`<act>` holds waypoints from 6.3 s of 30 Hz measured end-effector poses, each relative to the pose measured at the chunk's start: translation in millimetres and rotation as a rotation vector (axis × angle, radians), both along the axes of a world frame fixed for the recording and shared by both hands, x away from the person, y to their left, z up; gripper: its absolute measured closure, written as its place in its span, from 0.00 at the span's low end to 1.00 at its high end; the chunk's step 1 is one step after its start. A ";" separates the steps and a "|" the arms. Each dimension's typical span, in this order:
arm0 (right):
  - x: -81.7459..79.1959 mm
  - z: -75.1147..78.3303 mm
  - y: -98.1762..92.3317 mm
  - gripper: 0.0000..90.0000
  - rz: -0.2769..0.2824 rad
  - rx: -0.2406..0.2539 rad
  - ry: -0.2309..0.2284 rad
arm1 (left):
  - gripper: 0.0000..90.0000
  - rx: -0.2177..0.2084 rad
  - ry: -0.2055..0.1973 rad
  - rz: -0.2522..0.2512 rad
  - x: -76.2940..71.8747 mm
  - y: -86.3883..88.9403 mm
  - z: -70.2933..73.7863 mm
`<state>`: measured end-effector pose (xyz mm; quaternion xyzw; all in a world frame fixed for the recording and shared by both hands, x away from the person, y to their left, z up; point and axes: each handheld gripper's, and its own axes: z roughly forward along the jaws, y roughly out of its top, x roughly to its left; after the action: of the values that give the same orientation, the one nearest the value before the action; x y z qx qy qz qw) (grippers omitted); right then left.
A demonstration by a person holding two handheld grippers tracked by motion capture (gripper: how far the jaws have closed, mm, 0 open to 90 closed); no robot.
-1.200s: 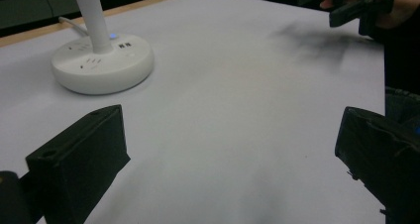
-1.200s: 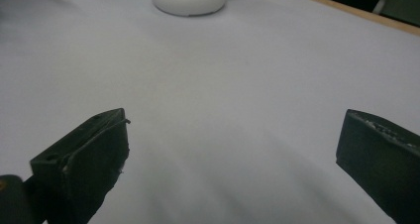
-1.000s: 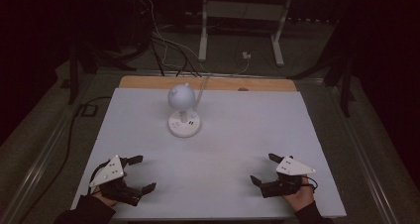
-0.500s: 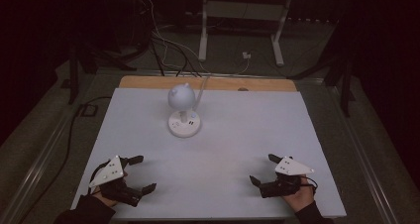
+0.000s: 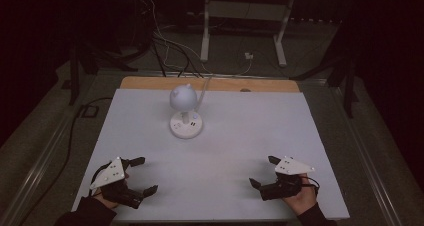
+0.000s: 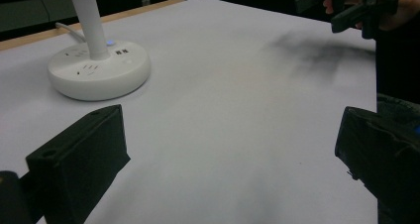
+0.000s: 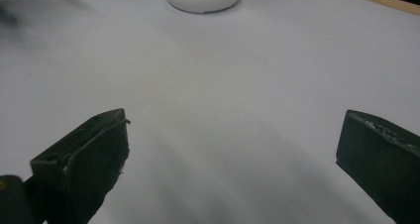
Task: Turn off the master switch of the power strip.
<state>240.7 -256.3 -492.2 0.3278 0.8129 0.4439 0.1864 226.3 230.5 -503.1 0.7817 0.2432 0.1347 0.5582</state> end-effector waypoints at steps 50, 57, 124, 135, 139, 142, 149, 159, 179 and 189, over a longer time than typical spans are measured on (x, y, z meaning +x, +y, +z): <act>58.7 62.8 42.7 0.00 0.061 0.039 -0.066 | 0.00 -0.003 0.000 -0.013 -1.5 -0.2 0.8; 70.3 66.8 50.2 0.00 0.060 0.042 -0.066 | 0.00 -0.003 0.001 -0.015 -1.5 -0.4 0.7; 186.6 24.9 150.7 0.02 0.091 0.048 0.004 | 0.00 -0.017 0.005 -0.017 -1.4 1.2 1.1; 194.4 11.1 160.1 0.20 0.061 0.050 0.040 | 0.00 -0.021 0.005 -0.018 -1.5 1.7 1.3; 196.0 7.8 162.9 0.25 0.046 0.027 0.033 | 0.00 -0.020 0.005 -0.018 -1.6 1.7 1.3; 196.6 6.3 165.0 0.25 0.021 0.036 0.034 | 0.00 -0.019 0.007 -0.018 -1.6 1.7 1.3; 198.2 3.8 169.8 0.39 -0.009 0.036 0.041 | 0.00 -0.018 0.009 -0.018 -1.6 1.7 1.2; 201.0 -0.8 174.4 0.71 -0.031 -0.006 0.034 | 0.00 -0.021 0.010 -0.018 -1.6 1.8 1.1; 207.1 -8.9 192.4 1.00 -0.077 -0.026 0.039 | 0.00 -0.022 0.009 -0.017 -1.4 2.0 0.8; 211.5 -18.5 198.8 1.00 -0.074 -0.014 0.059 | 0.00 -0.021 0.009 -0.017 -1.4 2.2 0.7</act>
<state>452.2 -57.5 -510.6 0.3694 0.8084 0.4210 0.1811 225.0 232.7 -502.3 0.7785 0.2402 0.1237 0.5665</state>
